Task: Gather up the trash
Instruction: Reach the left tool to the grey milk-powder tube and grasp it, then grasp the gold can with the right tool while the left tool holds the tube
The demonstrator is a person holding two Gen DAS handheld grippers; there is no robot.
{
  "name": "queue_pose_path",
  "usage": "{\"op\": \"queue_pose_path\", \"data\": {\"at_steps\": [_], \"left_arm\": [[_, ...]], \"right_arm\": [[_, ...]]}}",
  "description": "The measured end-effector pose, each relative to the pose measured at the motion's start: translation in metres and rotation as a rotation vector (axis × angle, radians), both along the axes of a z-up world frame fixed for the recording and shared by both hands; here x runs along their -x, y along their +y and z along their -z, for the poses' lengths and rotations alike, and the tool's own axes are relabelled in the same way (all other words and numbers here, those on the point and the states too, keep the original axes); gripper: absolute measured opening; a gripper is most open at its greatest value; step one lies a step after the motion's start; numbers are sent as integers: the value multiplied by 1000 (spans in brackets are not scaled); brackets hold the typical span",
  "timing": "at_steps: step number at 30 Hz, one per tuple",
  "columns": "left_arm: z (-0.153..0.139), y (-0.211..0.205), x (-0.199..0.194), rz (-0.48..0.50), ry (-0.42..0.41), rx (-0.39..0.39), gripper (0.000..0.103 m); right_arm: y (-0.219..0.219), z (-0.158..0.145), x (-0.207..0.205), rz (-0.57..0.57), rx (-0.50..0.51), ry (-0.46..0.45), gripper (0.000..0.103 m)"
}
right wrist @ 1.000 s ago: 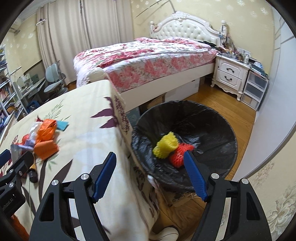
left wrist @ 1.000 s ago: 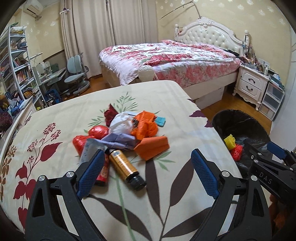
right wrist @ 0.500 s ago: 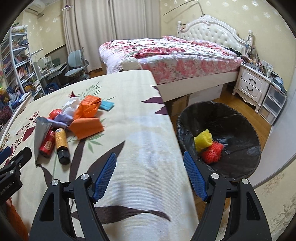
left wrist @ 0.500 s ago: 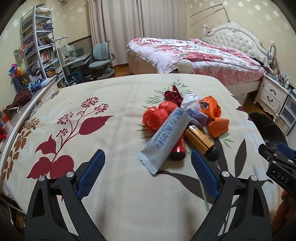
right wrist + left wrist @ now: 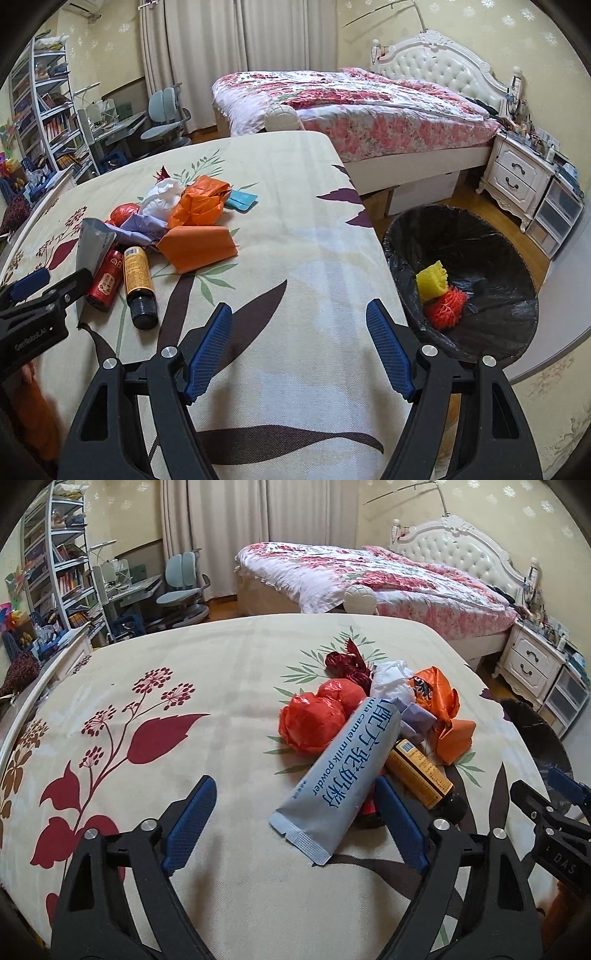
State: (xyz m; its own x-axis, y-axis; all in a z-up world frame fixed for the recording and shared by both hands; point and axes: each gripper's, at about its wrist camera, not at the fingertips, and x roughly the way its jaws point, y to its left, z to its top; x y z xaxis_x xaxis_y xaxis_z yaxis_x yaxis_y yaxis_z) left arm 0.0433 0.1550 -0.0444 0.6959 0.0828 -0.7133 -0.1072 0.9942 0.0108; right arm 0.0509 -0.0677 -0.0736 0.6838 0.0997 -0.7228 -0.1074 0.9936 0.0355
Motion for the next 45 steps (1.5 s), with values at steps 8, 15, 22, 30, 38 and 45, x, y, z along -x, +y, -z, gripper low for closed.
{"op": "queue_pose_path", "data": {"at_steps": [8,15,22,30,38,45], "left_arm": [[0,6,-4,68,-3,98,47],[2,3,5,73,3,103,26],[-2,11,22,43,-14,115,24],[-5,34,31,-25,-17,109,24],[-3,53,33,-81,-13,94,24],[1,62,34,-102,-7,104,24]], "right_arm": [[2,2,1,-7,0,1,73],[2,0,2,-9,4,-2,73],[13,-5,6,-41,3,-14,73],[36,-14,6,-112,-22,-36,73],[75,-14,-3,-225,-12,-28,50],[98,-10,-12,-287,-7,-4,39]]}}
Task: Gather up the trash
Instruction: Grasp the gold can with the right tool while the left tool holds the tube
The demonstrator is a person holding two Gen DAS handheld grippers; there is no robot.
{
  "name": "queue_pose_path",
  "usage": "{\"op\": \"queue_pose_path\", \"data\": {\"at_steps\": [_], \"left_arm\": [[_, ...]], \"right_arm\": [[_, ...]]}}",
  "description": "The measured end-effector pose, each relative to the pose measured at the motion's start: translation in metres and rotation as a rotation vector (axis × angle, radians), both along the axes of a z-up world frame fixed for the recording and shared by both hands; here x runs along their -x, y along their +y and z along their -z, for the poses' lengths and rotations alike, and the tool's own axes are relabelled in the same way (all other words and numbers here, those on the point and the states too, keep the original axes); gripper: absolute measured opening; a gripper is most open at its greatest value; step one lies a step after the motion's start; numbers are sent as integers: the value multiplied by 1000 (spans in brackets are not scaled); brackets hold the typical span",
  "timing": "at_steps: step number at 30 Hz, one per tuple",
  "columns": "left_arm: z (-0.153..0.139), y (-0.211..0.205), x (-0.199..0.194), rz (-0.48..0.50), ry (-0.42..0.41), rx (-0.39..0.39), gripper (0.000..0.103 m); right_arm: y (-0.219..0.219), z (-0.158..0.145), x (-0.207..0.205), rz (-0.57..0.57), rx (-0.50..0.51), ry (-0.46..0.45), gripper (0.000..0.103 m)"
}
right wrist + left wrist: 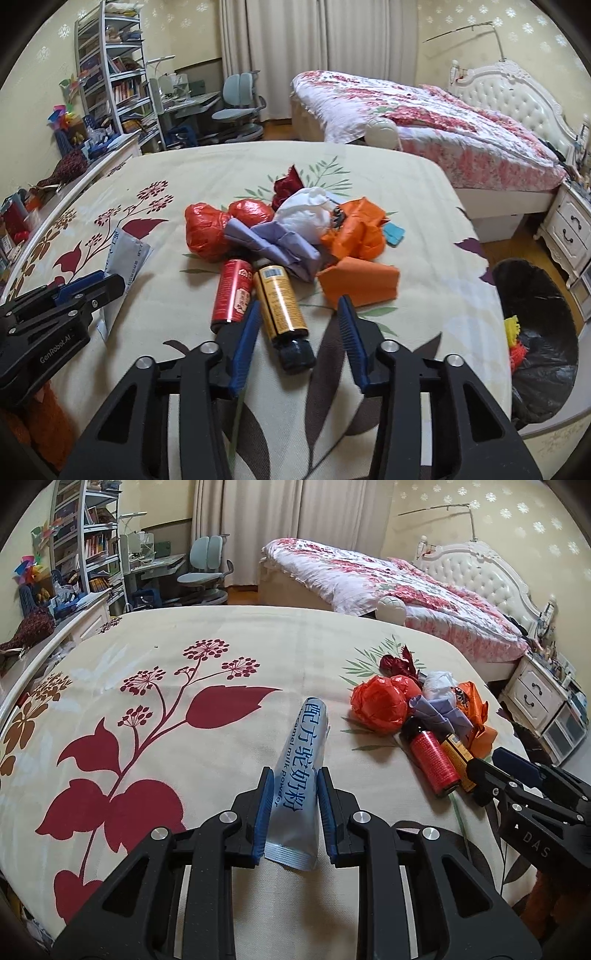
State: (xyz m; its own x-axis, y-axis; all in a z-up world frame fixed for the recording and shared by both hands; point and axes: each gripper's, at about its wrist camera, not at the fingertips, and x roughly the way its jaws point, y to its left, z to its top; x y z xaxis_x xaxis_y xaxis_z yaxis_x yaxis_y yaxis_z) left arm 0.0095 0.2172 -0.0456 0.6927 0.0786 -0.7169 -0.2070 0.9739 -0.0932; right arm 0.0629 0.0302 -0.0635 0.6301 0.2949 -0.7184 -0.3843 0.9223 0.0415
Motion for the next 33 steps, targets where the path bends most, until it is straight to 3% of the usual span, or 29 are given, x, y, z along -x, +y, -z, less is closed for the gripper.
{"op": "queue_pose_path", "data": {"at_steps": [12,17,33], "left_arm": [[6,0,-3,1,32,9,25],[11,2,-5,-3,59,22,37],[4,-6,5,15,34,27,28]], "right_arm": [[11,13,-1,-32,22,36,28],[10,12,-1,-27,17,34,27],[-13,-1,14,8,-27,8,27]]}}
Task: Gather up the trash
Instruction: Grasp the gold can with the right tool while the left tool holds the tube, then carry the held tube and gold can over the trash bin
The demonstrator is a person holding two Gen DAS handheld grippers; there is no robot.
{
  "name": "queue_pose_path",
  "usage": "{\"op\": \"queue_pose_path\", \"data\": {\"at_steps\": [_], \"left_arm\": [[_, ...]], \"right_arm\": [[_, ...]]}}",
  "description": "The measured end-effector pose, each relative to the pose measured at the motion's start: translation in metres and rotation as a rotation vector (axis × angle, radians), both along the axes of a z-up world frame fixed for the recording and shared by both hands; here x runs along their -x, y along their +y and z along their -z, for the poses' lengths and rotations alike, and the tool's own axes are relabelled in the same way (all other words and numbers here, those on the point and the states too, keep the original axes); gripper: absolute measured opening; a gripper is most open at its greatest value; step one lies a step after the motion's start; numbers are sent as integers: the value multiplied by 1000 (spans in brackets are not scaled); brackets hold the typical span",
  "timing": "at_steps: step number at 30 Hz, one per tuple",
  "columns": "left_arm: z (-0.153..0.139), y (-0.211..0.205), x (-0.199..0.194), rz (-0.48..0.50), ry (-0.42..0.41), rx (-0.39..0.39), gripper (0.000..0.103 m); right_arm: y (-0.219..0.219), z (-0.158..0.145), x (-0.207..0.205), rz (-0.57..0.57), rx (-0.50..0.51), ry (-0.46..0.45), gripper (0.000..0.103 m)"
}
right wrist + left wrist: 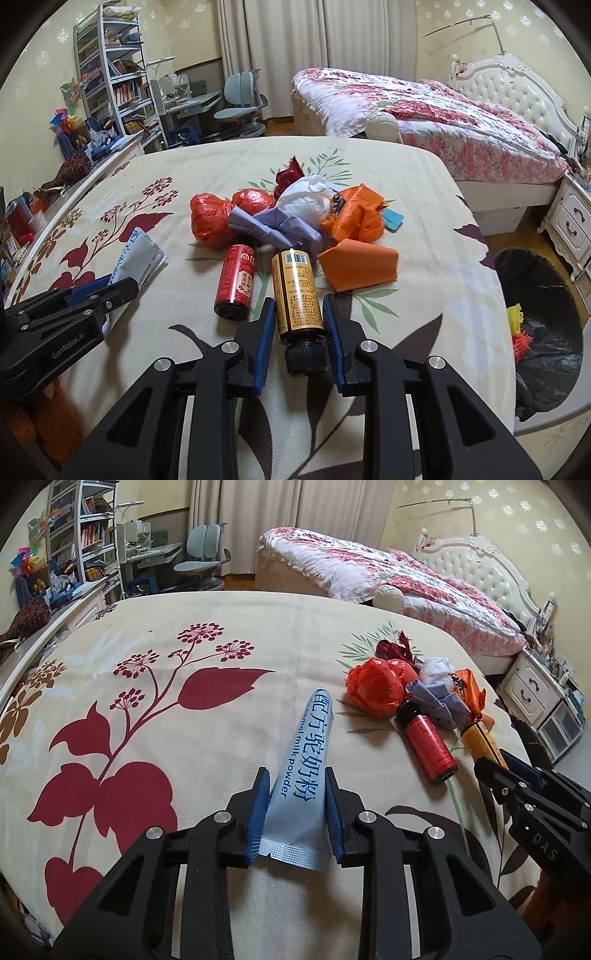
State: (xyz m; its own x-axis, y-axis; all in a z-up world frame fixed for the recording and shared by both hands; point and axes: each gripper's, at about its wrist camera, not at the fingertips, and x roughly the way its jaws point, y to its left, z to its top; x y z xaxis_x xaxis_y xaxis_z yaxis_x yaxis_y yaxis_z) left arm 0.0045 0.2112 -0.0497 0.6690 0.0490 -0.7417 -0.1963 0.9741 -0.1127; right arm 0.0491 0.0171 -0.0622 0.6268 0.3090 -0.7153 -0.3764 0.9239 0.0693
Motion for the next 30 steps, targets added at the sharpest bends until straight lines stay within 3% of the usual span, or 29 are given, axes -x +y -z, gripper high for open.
{"op": "queue_pose_path", "data": {"at_steps": [13,30], "left_arm": [[-33,-50,5,105,-92,15,28],[-39,-204,-67,394,-129,8,28]], "right_arm": [[-62,-20,5,132,-33,-54,27],[-199,-25,-22,471,1,-116,27]]}}
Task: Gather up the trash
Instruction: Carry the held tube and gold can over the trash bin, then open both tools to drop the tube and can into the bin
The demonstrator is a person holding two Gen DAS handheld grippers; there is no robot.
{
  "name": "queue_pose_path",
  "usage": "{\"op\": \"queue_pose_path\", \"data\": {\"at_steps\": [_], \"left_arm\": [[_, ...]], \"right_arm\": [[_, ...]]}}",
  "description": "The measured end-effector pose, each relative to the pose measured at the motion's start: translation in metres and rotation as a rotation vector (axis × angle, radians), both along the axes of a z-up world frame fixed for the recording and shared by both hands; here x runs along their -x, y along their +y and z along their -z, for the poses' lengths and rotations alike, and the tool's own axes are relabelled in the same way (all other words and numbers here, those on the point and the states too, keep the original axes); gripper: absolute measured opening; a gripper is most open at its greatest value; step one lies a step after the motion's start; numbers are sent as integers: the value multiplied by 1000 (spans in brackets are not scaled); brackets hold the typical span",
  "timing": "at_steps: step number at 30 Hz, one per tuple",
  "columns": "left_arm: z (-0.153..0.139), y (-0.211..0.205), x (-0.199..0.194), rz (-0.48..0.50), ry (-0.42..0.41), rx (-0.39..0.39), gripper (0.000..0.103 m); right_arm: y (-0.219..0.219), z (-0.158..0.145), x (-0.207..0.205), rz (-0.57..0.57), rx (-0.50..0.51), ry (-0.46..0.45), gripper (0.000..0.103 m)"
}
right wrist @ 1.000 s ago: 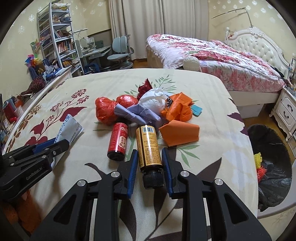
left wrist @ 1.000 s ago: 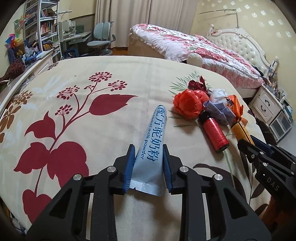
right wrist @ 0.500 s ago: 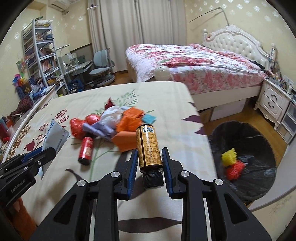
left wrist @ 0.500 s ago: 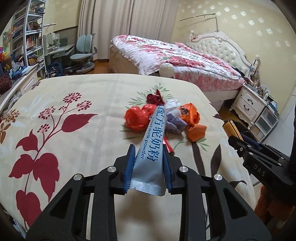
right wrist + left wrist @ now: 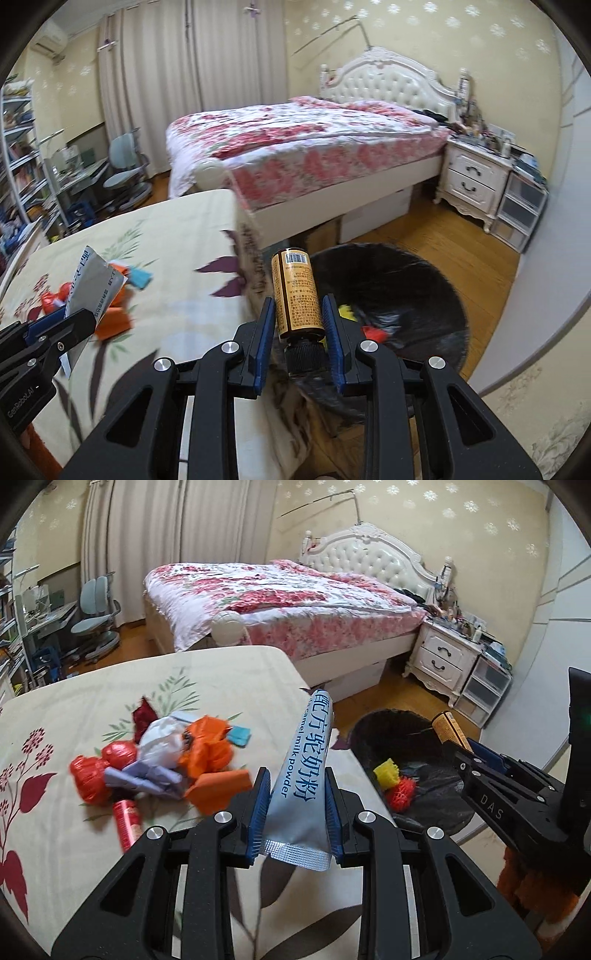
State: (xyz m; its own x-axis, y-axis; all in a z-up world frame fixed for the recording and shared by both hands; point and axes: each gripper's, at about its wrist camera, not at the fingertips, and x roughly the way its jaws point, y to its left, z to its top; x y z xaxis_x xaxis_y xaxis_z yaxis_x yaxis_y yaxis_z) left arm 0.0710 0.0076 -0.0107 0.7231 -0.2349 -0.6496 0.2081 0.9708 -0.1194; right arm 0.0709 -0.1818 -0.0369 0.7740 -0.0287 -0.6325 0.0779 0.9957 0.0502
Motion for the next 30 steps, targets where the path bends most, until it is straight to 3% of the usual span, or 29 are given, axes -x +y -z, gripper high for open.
{"op": "queue_pose_path", "data": {"at_steps": [14,30], "left_arm": [[28,-98,-58,102,36,-76,28],[56,-136,-90,129,92,-146,28]], "right_arm": [[-63,27,-25,182,-12,16,27],[-90,43,-36,261,-46,45,27]]}}
